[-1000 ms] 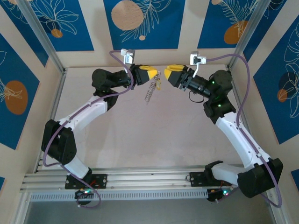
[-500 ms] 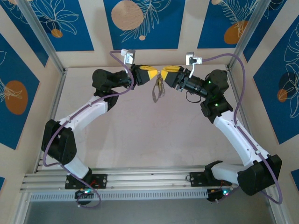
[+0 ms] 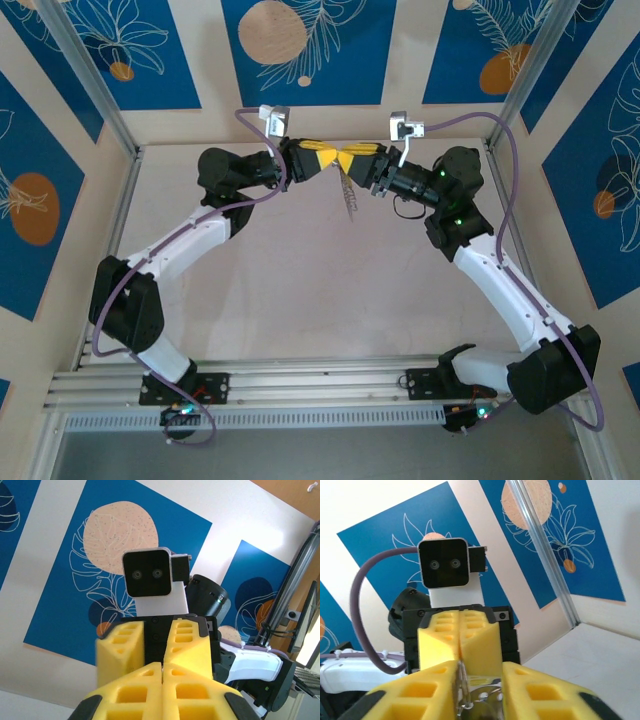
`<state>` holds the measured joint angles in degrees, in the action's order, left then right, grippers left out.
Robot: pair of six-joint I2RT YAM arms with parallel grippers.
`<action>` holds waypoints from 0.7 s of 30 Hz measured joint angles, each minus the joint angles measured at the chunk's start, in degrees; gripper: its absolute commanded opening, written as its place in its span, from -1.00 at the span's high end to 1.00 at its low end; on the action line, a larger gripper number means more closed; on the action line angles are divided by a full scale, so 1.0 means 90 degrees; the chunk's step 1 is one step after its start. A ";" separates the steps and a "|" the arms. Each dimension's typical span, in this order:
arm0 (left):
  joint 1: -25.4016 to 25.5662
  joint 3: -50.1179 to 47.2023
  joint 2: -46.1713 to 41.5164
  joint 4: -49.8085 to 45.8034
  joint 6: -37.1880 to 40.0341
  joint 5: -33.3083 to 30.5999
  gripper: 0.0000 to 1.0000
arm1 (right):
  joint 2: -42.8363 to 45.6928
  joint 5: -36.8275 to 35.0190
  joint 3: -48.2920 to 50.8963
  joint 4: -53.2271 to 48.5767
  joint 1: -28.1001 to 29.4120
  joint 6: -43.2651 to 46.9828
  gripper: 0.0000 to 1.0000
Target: Put the keys on the keyring
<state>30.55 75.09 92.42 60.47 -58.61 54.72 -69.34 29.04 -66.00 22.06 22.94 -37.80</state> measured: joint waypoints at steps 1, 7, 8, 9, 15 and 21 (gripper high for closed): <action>0.0000 -0.0002 0.0000 -0.0007 0.0002 -0.0024 1.00 | 0.0010 0.0027 -0.0012 -0.0007 -0.0002 0.0015 0.85; 0.0002 -0.0005 0.0000 -0.0024 0.0002 -0.0061 0.87 | 0.0039 0.0134 -0.0100 -0.0177 -0.0039 0.0155 1.00; 0.0002 -0.0005 0.0000 -0.0051 0.0017 -0.0049 0.66 | 0.0036 0.0160 -0.0151 -0.0289 -0.0058 0.0206 1.00; 0.0002 -0.0005 0.0002 -0.0061 0.0063 -0.0034 0.52 | 0.0039 0.0192 -0.0209 -0.0425 -0.0070 0.0279 1.00; -0.0063 -0.0002 -0.0121 -0.0639 0.0522 0.0219 0.00 | -0.0134 0.0386 -0.1161 -0.2227 -0.0321 0.1226 1.00; -0.0287 0.0129 -0.0498 -0.2038 0.1564 0.0559 -0.15 | -0.0452 0.0614 -0.2419 -0.4291 -0.0461 0.2552 1.00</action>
<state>27.97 76.25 87.94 42.13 -44.53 59.75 -73.41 34.57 -87.77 -16.56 18.79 -14.83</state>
